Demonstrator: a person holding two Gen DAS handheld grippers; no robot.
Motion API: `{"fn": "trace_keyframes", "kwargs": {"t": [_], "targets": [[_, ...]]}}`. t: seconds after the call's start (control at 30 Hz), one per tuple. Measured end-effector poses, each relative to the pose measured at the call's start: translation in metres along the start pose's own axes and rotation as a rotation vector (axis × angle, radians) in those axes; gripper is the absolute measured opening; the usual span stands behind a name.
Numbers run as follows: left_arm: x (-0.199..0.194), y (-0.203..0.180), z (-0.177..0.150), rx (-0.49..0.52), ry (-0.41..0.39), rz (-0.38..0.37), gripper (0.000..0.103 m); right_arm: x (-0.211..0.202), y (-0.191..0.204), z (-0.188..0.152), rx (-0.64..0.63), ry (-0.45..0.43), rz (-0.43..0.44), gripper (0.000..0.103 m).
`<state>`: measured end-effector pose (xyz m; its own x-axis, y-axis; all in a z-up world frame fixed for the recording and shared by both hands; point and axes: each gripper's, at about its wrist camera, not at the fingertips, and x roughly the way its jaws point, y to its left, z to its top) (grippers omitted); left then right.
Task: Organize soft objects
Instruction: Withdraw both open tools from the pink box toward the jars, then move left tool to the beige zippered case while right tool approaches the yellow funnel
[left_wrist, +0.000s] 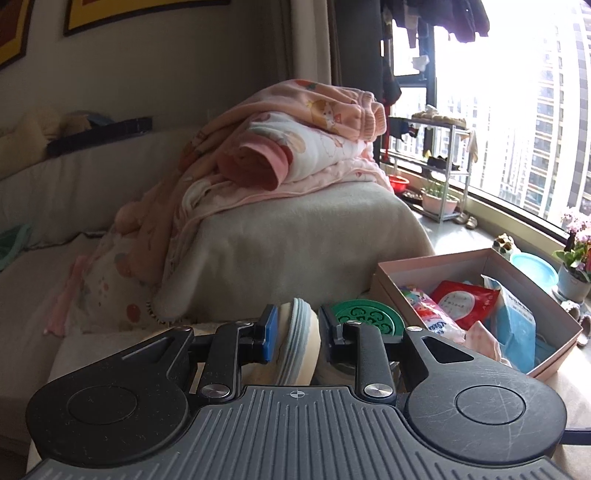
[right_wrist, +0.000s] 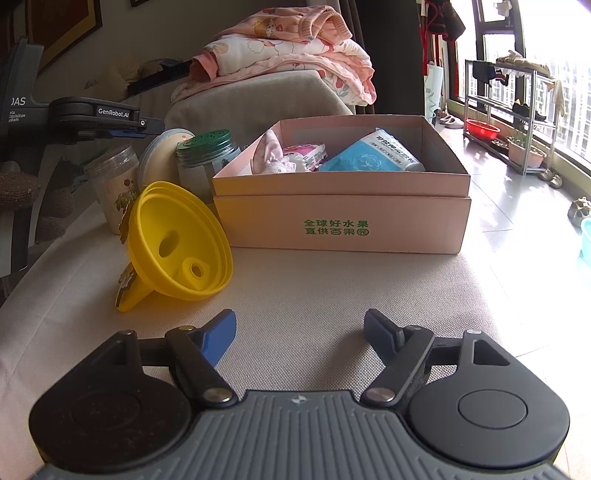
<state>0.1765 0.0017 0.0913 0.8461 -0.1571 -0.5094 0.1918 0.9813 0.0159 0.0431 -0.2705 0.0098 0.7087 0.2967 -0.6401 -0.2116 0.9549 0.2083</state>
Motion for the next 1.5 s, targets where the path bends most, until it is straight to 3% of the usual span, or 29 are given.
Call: {"fn": "trace_keyframes", "kwargs": {"t": [0.17,0.27,0.47,0.6,0.7,0.8,0.93,1.1,1.2,1.37,1.5], "targets": [[0.033,0.002,0.041,0.016,0.185,-0.010,0.028,0.000,-0.001,0.000,0.007,-0.002,0.009,0.078],[0.057,-0.002,0.053,0.066,0.296,0.031,0.029,0.000,-0.003,0.000,0.015,-0.003,0.015,0.078],[0.074,-0.001,0.055,0.074,0.369,0.030,0.033,-0.001,-0.004,0.001,0.025,-0.005,0.024,0.078],[0.068,0.004,0.055,0.037,0.398,-0.034,0.033,-0.001,-0.005,0.001,0.027,-0.005,0.029,0.079],[0.052,0.002,0.053,0.038,0.375,-0.066,0.038,0.000,-0.004,0.001,0.026,-0.004,0.031,0.080],[0.019,-0.008,0.040,0.098,0.260,-0.114,0.038,-0.001,-0.004,0.001,0.027,-0.004,0.031,0.080],[-0.005,-0.028,0.001,0.235,0.127,-0.057,0.038,-0.001,-0.003,0.001,0.023,-0.003,0.027,0.080],[-0.001,-0.037,-0.029,0.280,0.009,0.066,0.039,-0.001,-0.003,0.001,0.018,-0.003,0.023,0.080],[0.010,-0.036,-0.030,0.286,-0.005,0.093,0.035,-0.001,-0.002,0.001,0.015,-0.002,0.021,0.080],[0.022,-0.028,-0.026,0.288,0.061,0.103,0.042,-0.001,-0.002,0.001,0.015,-0.002,0.022,0.080],[0.025,-0.029,-0.028,0.283,0.083,0.104,0.039,-0.001,-0.003,0.001,0.017,-0.003,0.024,0.080]]}}
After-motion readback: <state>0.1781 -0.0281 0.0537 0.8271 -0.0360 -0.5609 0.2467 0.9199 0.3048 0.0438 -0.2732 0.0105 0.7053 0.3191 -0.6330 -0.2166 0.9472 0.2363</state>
